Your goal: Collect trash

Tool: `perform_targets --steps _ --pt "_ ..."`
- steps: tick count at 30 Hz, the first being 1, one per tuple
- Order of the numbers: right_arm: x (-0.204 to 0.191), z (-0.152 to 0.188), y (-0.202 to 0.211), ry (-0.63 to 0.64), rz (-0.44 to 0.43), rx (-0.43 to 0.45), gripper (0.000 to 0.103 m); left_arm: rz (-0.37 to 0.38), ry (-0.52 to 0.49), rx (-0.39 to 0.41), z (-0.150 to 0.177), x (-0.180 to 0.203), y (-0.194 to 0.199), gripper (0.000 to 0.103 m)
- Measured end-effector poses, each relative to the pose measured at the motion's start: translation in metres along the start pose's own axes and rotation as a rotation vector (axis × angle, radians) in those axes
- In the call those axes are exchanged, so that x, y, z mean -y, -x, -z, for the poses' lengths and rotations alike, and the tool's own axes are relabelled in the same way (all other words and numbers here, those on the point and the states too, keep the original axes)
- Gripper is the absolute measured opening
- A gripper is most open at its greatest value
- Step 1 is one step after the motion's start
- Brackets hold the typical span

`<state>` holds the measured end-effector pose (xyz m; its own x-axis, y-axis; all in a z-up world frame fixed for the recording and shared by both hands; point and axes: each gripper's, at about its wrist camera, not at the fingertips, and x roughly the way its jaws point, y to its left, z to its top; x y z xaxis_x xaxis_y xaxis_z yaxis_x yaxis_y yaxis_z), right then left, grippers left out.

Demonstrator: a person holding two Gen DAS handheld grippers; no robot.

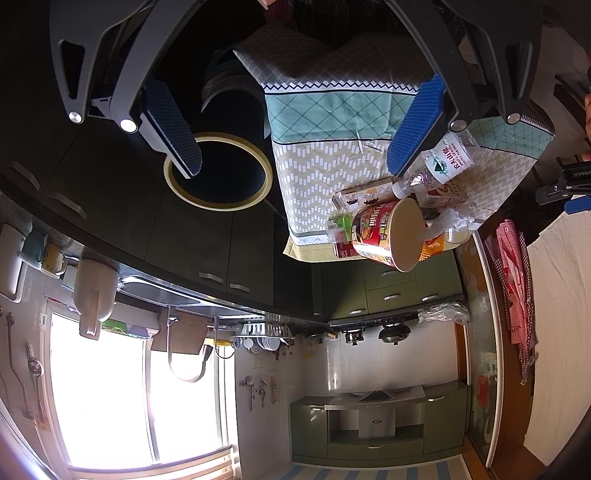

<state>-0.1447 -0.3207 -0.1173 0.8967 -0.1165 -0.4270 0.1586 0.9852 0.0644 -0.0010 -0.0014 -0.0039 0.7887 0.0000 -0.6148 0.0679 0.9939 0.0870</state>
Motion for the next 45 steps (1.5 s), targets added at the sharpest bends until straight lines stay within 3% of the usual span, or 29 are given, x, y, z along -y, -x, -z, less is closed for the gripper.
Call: perform_targets --steps 45 --pt "0.0016 -0.0006 -0.0052 0.0 0.015 -0.018 0.099 -0.002 -0.011 -0.007 0.0024 -0.0001 -0.0022 0.097"
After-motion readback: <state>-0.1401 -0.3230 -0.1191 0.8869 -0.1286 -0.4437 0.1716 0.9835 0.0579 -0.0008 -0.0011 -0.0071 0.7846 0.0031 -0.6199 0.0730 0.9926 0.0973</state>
